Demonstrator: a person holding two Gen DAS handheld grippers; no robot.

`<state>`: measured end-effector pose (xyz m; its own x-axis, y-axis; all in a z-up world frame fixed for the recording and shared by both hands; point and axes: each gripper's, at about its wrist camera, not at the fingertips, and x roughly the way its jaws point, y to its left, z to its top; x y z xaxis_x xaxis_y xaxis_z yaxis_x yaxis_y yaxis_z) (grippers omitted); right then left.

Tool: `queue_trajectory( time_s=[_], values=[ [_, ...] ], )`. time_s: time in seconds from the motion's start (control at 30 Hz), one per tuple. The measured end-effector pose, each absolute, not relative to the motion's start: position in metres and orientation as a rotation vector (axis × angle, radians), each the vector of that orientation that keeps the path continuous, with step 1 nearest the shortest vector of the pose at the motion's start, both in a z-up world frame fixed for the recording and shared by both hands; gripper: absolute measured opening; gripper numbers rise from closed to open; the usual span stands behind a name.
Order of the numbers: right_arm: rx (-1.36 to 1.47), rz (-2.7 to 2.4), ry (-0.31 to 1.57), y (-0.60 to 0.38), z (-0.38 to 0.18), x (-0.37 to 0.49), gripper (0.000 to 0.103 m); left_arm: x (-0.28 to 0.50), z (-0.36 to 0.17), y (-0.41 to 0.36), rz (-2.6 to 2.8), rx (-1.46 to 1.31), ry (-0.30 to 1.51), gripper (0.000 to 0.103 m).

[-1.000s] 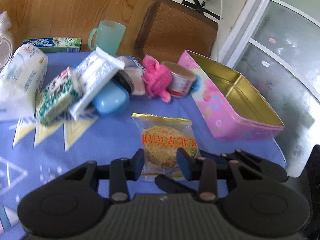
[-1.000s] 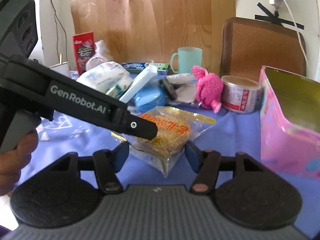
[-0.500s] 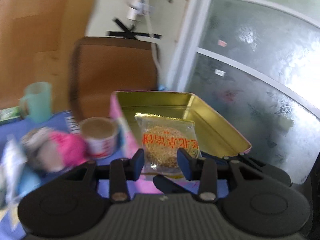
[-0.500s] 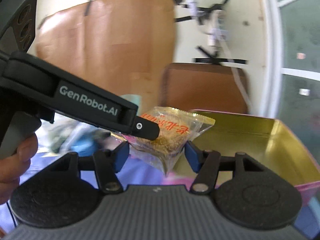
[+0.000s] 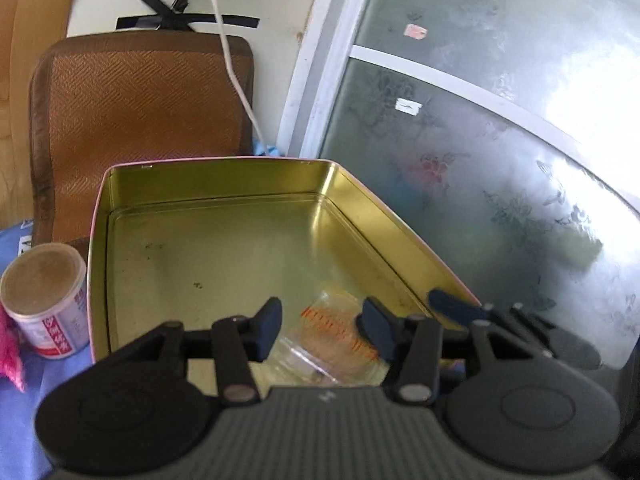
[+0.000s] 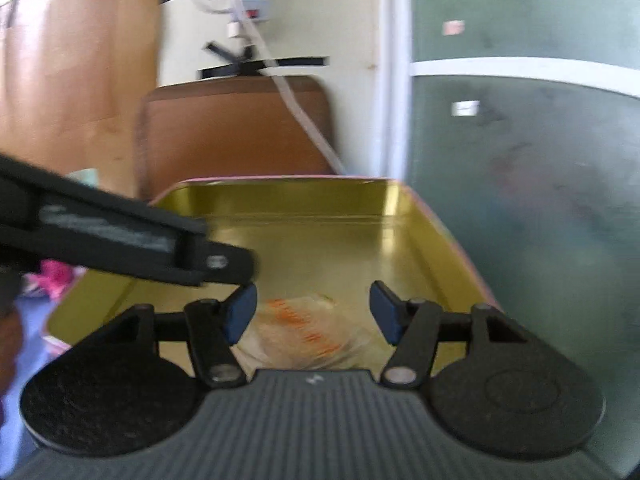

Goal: Organize soft objects
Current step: 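Carry the biscuit packet into the pink tin and open the left tool, then move the left tool back over the table items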

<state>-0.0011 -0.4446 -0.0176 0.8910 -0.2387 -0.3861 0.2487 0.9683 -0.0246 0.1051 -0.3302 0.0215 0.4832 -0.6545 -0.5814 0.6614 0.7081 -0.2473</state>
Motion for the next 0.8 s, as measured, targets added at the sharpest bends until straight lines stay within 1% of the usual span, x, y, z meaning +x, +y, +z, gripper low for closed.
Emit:
queue_trajectory(
  time_s=[0.17,0.37,0.4,0.47,0.5,0.57,0.63,0.67,0.8],
  values=[
    [0.055,-0.233,0.377,-0.439,-0.013,-0.011,0.064,0.099,0.03,-0.309,-0.784,-0.001,0.687,0.046],
    [0.036,-0.144,0.355,-0.406,-0.003,-0.015,0.063,0.081,0.054,-0.244,-0.733,-0.025,0.614,0.046],
    [0.03,-0.124,0.352,-0.398,-0.001,-0.016,0.062,0.077,0.057,-0.229,-0.719,-0.035,0.6,0.046],
    [0.019,-0.07,0.34,-0.379,0.003,-0.02,0.053,0.072,0.058,-0.188,-0.67,-0.064,0.577,0.046],
    [0.016,-0.037,0.333,-0.369,0.006,-0.021,0.05,0.07,0.057,-0.168,-0.636,-0.074,0.57,0.046],
    [0.017,0.045,0.322,-0.347,0.01,-0.022,0.038,0.067,0.049,-0.123,-0.534,-0.079,0.558,0.046],
    [0.025,0.143,0.331,-0.321,0.011,-0.016,0.033,0.064,0.036,-0.079,-0.413,-0.07,0.568,0.044],
    [0.028,0.19,0.344,-0.307,0.011,-0.011,0.031,0.062,0.027,-0.056,-0.354,-0.068,0.58,0.044],
    [-0.003,0.284,0.399,-0.252,0.0,0.017,0.031,0.053,-0.005,0.013,-0.213,-0.104,0.638,0.044]
  ],
)
